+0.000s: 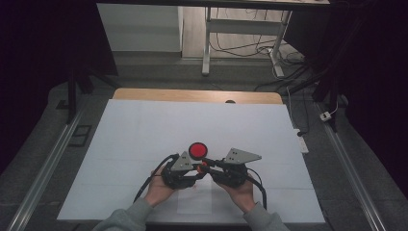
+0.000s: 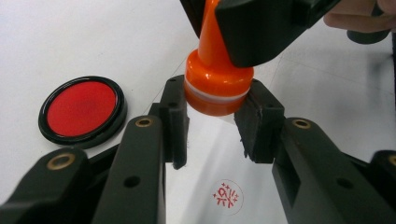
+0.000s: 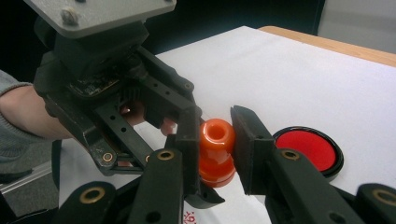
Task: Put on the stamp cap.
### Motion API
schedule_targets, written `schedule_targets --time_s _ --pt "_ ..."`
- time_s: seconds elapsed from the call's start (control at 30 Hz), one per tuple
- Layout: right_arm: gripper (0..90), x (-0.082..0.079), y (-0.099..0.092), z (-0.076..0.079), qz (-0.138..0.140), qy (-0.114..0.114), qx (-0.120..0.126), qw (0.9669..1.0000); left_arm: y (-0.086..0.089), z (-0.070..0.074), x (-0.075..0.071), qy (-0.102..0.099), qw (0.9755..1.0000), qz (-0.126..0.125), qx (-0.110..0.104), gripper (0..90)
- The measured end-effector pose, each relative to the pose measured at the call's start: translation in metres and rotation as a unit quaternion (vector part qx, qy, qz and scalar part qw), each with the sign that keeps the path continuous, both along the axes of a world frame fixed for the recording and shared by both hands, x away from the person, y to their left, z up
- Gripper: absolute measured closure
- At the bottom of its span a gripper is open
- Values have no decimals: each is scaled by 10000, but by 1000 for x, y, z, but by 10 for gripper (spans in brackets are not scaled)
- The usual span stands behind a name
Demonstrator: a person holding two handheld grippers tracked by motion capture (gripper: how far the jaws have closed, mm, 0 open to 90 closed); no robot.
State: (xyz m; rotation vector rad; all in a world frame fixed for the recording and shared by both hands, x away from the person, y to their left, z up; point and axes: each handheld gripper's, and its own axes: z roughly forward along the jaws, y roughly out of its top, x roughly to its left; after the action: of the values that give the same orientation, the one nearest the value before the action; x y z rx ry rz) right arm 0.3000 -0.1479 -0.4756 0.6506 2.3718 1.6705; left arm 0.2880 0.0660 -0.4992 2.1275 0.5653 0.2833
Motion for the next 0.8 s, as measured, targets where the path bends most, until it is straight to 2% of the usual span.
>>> schedule_targets --time_s 0.47,0.8 --pt "719 0 0 -1 -2 -3 29 10000 0 0 -1 -29 10000 21 -7 650" --pt "720 0 -1 -2 -12 10 98 10000 0 0 -3 -122 9999 45 -42 652"
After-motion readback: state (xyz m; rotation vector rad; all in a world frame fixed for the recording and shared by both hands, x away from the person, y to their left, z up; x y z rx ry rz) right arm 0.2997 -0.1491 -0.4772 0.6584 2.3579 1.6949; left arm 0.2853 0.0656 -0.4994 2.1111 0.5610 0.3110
